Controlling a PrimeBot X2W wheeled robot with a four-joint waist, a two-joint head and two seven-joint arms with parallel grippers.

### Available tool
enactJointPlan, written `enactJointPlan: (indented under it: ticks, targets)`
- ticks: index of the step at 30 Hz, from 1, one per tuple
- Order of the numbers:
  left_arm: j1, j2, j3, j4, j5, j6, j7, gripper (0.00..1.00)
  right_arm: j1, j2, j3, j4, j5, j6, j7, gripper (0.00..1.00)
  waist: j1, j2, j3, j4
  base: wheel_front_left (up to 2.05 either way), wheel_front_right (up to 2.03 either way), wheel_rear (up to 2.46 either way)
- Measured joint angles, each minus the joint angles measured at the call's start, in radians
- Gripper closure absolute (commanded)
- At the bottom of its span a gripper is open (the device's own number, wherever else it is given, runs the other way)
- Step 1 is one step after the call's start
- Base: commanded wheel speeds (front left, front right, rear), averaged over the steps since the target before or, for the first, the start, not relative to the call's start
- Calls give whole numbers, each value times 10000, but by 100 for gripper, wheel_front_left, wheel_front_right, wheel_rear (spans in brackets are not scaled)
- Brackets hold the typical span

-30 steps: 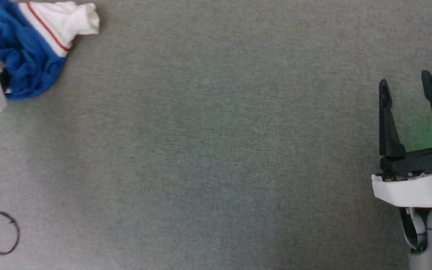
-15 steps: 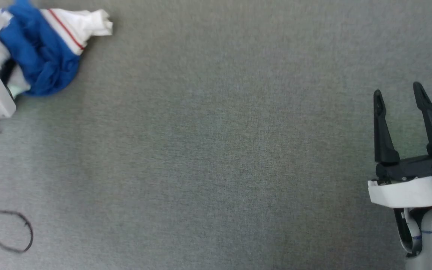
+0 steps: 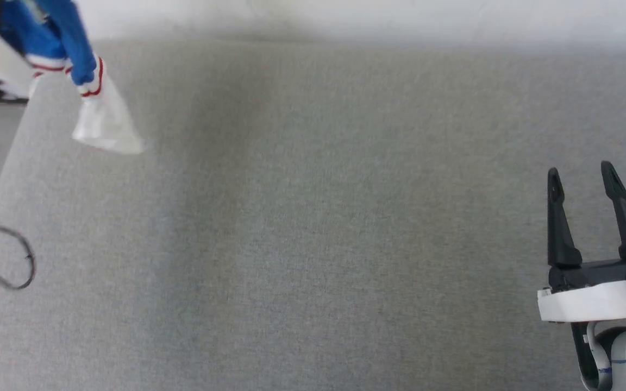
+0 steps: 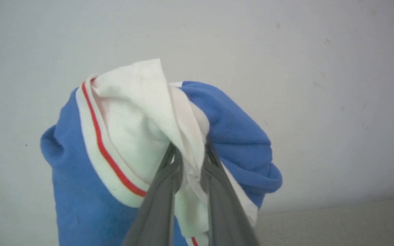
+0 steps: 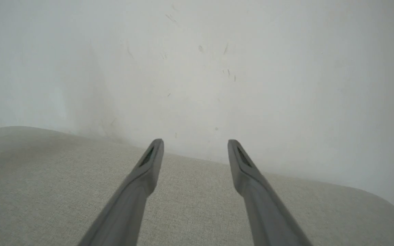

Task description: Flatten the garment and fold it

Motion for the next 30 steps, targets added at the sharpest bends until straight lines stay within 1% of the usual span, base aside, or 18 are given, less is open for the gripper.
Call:
enactJointPlan:
  ticks: [4, 8, 11, 13, 18, 20, 22, 26, 29, 30]
  targets:
    - [-45, -441, -437, -880, 288, 35, -230, 100, 139, 12, -12, 35, 171, 0, 0, 0, -2, 0, -567, -218, 0, 0, 0]
    - [25, -947, -965, -1739, 568, 155, -357, 100, 153, 12, -10, 27, 324, 0, 0, 0, 0, 0, -883, -652, 0, 0, 0]
    - [316, -1592, -1402, -2276, 675, 316, -594, 100, 175, 10, -13, 12, 397, 0, 0, 0, 0, -1, -1006, -1049, 0, 0, 0]
    - [553, -2196, -1638, -2522, 583, 451, -740, 100, 187, 15, 12, 13, 445, 0, 0, 0, 2, 0, -1041, -1327, 0, 0, 0]
    - [1156, -3440, -2621, -2755, 546, 548, -853, 100, 185, 15, 98, 25, 554, 0, 0, 0, 1, 0, -1014, -2000, 0, 0, 0]
    - [1453, -3739, -3057, -2612, 548, 550, -786, 100, 184, 12, 73, 25, 627, 0, 0, 0, 1, 0, -952, -2246, 0, 0, 0]
    - [1775, -3816, -3570, -2192, 683, 550, -560, 100, 184, 10, 40, 23, 681, 0, 0, 0, 1, 0, -841, -2437, 0, 0, 0]
    - [2456, -3737, -4619, -732, 1200, 512, -117, 100, 171, 12, 82, 63, 761, 0, 0, 0, 3, 0, -467, -2644, 0, 0, 0]
    - [2763, -3666, -5359, 545, 1565, 347, 261, 100, 95, 10, 215, 148, 813, 0, 0, 0, 5, 0, -162, -2713, 0, 0, 0]
    - [2803, -3672, -5496, 941, 1607, 343, 328, 66, 70, 12, 270, 174, 821, 0, 0, 0, 4, 0, -75, -2729, 0, 0, 0]
